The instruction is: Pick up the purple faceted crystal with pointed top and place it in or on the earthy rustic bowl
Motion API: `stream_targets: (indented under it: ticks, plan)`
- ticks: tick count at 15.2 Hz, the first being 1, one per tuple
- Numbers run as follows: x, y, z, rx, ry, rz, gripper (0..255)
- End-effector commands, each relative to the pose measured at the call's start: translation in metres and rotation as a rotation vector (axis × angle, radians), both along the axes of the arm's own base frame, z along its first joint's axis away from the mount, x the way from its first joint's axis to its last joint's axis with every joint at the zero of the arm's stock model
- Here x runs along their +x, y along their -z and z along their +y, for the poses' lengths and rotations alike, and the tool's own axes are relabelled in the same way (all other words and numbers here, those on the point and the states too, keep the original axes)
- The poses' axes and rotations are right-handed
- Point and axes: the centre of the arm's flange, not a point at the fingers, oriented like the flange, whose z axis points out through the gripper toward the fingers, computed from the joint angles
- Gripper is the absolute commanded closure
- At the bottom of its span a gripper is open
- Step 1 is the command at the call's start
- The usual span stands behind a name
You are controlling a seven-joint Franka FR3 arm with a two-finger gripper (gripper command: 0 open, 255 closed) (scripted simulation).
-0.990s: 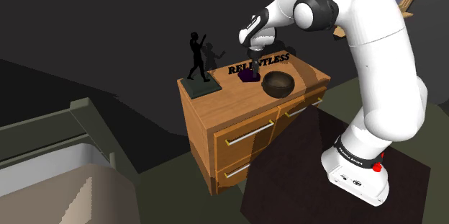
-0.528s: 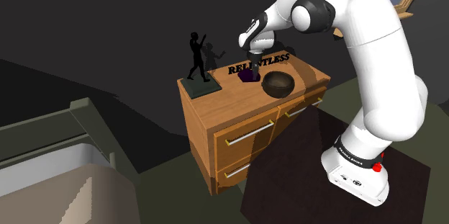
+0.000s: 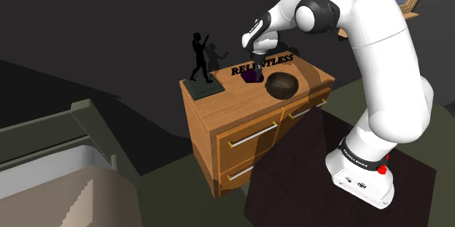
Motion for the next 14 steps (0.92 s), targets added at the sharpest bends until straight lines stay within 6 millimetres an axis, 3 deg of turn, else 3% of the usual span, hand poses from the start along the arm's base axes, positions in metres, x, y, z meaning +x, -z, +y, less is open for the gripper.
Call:
stream_targets:
  ticks: [1, 5, 14]
  plan:
    - [0.0, 0.001, 0.0, 0.0, 0.0, 0.001, 255]
    - [0.0, 0.001, 0.0, 0.0, 0.0, 0.001, 255]
    - [0.0, -0.047, 0.0, 0.0, 0.0, 0.001, 255]
